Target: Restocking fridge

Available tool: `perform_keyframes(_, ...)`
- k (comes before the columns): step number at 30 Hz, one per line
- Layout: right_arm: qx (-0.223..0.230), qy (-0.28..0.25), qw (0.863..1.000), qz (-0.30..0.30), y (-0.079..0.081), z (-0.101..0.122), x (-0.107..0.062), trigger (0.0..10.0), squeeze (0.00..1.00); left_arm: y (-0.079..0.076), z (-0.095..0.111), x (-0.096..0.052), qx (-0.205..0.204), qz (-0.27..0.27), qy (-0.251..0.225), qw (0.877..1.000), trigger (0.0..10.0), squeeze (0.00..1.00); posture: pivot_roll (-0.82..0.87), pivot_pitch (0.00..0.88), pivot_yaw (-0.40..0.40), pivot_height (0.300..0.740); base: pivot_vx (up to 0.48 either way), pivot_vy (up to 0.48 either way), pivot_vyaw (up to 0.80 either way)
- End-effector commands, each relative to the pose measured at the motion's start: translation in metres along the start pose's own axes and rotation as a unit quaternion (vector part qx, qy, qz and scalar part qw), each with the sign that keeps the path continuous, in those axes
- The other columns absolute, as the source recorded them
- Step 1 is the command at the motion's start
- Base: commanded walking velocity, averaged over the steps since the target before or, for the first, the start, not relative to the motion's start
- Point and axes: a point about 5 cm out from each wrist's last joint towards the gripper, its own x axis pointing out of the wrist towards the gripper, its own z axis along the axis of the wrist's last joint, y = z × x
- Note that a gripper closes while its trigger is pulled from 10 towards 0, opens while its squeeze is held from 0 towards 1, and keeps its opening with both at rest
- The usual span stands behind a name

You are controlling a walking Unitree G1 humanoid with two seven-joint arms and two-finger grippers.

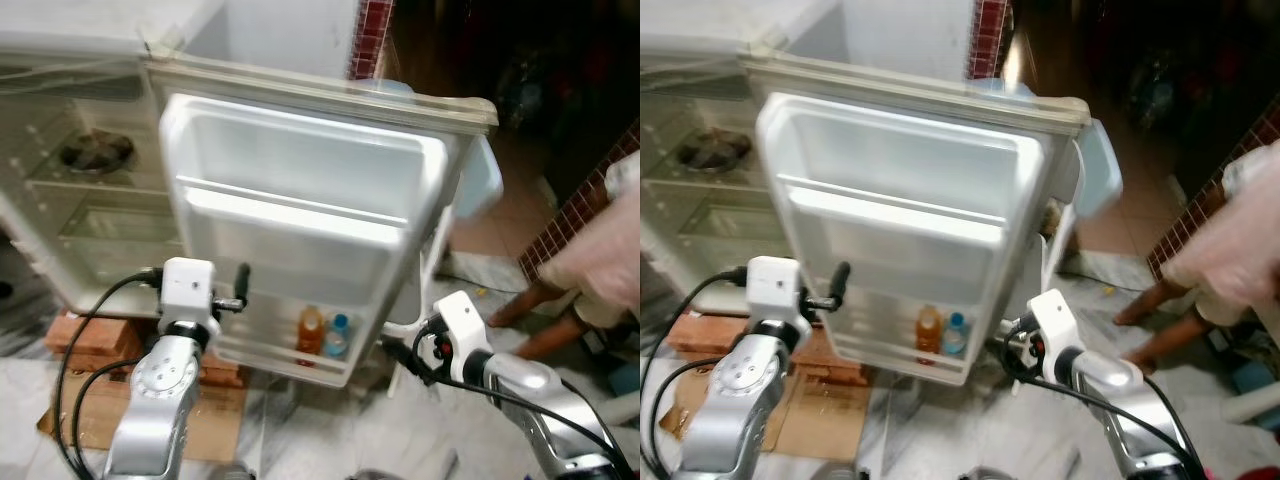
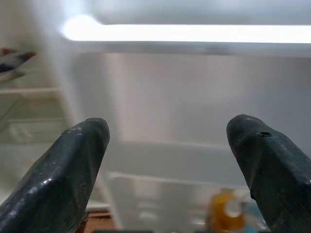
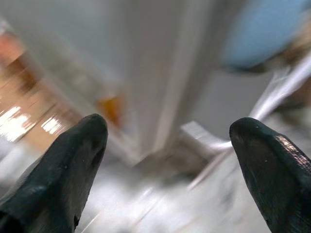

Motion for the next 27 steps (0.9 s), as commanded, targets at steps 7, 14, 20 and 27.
perform_keyframes(7, 0.005, -0.118, 0.987, -0.11, -0.025, 0.049, 0.017, 10.0, 0.0, 0.018, -0.007, 0.001, -0.048, 0.106, 0.037, 0.992, 10.0, 0.0, 0.04, 0.0, -0.039, 0.74, 0.0, 0.0, 0.0)
perform_keyframes(14, 0.038, -0.23, 0.957, -0.171, -0.019, 0.097, 0.032, 10.0, 0.0, 0.04, -0.028, -0.01, -0.065, 0.201, 0.116, 0.97, 10.0, 0.0, 0.04, 0.0, -0.04, 0.74, 0.0, 0.0, 0.0)
perform_keyframes(20, 0.054, -0.272, 0.946, -0.167, -0.01, 0.119, 0.04, 10.0, 0.0, 0.041, -0.039, -0.016, -0.071, 0.213, 0.172, 0.959, 10.0, 0.0, 0.05, 0.0, -0.041, 0.74, 0.0, 0.0, 0.0)
perform_keyframes(27, 0.074, -0.316, 0.937, -0.132, 0.01, 0.145, 0.05, 10.0, 0.0, 0.027, -0.063, -0.028, -0.076, 0.128, 0.292, 0.945, 10.0, 0.0, 0.07, 0.0, -0.049, 0.74, 0.0, 0.0, 0.72)
